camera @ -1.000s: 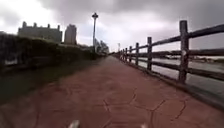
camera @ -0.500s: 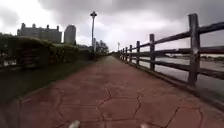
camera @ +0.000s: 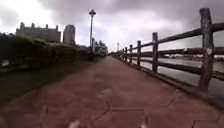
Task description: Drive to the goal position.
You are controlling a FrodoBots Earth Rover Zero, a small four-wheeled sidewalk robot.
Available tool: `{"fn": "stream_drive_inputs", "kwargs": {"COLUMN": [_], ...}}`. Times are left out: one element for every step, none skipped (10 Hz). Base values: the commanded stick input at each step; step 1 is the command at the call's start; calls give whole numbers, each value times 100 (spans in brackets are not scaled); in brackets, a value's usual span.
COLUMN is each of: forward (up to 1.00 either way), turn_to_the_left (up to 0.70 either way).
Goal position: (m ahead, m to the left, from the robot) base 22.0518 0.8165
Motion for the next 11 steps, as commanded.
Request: {"fn": "stream_drive_inputs", "kwargs": {"forward": [70,70,70,70,70,70,70,70,70,70,70], "turn_to_the_left": [0,0,0,0,0,0,0,0,0,0,0]}}
